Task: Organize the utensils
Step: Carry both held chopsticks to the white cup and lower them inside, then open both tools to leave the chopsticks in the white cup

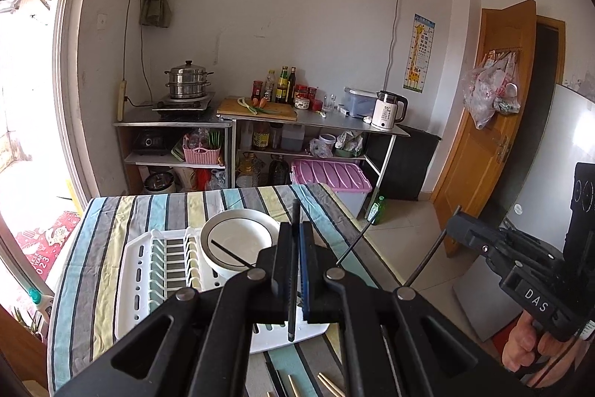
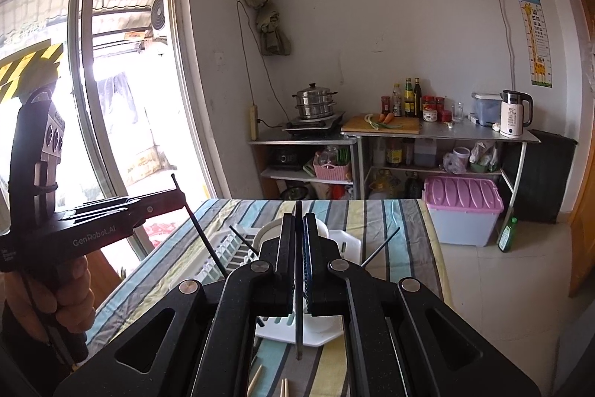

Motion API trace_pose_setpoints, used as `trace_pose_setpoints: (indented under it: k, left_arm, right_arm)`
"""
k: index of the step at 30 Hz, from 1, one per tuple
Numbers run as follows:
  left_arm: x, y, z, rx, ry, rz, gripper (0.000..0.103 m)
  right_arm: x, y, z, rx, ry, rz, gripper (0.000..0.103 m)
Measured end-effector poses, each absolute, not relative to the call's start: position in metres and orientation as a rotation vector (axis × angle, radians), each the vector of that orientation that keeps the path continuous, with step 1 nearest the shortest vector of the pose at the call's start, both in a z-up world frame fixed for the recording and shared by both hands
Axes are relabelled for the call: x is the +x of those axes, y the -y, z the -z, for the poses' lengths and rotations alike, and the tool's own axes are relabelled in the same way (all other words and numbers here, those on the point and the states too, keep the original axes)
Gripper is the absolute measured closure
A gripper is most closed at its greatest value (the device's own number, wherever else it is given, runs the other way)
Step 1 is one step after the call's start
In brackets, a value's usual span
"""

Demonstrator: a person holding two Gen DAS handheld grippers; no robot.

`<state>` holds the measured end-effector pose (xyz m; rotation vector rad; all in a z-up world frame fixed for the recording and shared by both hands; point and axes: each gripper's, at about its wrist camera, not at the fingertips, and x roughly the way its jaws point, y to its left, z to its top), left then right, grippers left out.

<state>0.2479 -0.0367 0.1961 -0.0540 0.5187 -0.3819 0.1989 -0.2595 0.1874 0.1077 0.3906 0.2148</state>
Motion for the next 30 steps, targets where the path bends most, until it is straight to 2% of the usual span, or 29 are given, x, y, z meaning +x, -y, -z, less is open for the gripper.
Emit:
trace_pose_setpoints:
  k: [13, 30]
  left_arm:
    - [0.291, 0.054, -0.196, -0.063, -0.525, 0.412, 0.099]
    - [0.331, 0.063, -0.159, -0.079, -0.604, 0.418, 0.099]
  right_arm:
    - [0.244, 0.267, -0.197, 0.122, -0.372, -0.195, 0.099]
    - [0.286, 0.276, -0.157, 0.146, -0.456, -0.168, 0.099]
